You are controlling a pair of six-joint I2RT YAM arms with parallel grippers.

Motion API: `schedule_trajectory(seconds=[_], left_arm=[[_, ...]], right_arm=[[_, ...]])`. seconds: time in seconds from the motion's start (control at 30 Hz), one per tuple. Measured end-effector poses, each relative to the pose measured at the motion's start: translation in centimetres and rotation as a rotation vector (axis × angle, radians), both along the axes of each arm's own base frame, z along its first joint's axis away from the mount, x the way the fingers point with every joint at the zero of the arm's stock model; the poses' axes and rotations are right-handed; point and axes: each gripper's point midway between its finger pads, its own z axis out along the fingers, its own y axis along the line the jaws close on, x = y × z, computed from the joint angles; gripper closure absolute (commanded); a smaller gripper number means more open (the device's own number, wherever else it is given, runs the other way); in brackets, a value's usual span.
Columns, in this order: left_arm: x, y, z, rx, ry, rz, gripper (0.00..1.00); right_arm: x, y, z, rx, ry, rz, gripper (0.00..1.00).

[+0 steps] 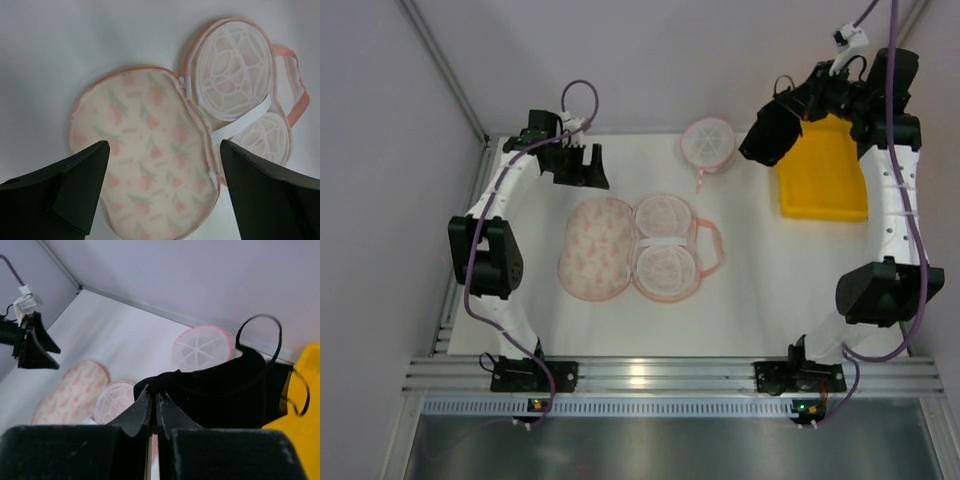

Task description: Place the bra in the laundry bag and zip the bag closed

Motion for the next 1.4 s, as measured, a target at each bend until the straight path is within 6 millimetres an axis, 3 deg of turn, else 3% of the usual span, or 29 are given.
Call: schedule_trajectory(seconds=[0.2, 0.37, 0.53, 0.67, 0.9, 1.17, 1.27, 1.4], left_arm=[[-0.3, 2.8, -0.4, -0.042, 0.043, 0.085, 0.03], [-1.9, 2.7, -1.2, -0.054, 0.082, 0.083, 0.04], [-2.4, 2.4, -1.6, -0.055, 0.099, 0.082, 0.04], [-2.4, 2.4, -1.6, -0.058, 0.102, 0.087, 0.04], [-2.3, 2.4, -1.6, -0.056, 0.103, 0.092, 0.04], [-2.3, 2.5, -1.6, -0.056, 0.103, 0.092, 0.04], [-2.3, 2.4, -1.5, -0.059, 0.103, 0.089, 0.04], [-2.4, 2.3, -1.6, -0.063, 0.105, 0.086, 0.04]], right_arm=[[-0.9, 5.7, -0.3, 0.027, 0.027, 0.116, 1.00], [-1.6, 9.8, -1.5, 0.063, 0.081, 0.189, 1.00], [-3.0, 14.8, -5.4, 0.087, 0.198, 0.259, 1.00], [-3.3, 17.5, -8.8, 0.095, 0.282, 0.266, 1.00], [-3.5, 20.1, -13.4, 0.120, 0.410, 0.225, 1.00], [-2.9, 21.0, -13.7, 0.143, 0.405, 0.107, 1.00], [-3.8, 21.1, -14.7, 0.139, 0.435, 0.056, 1.00], [-6.5, 22.6, -15.9, 0.146, 0.499, 0.063, 1.00]])
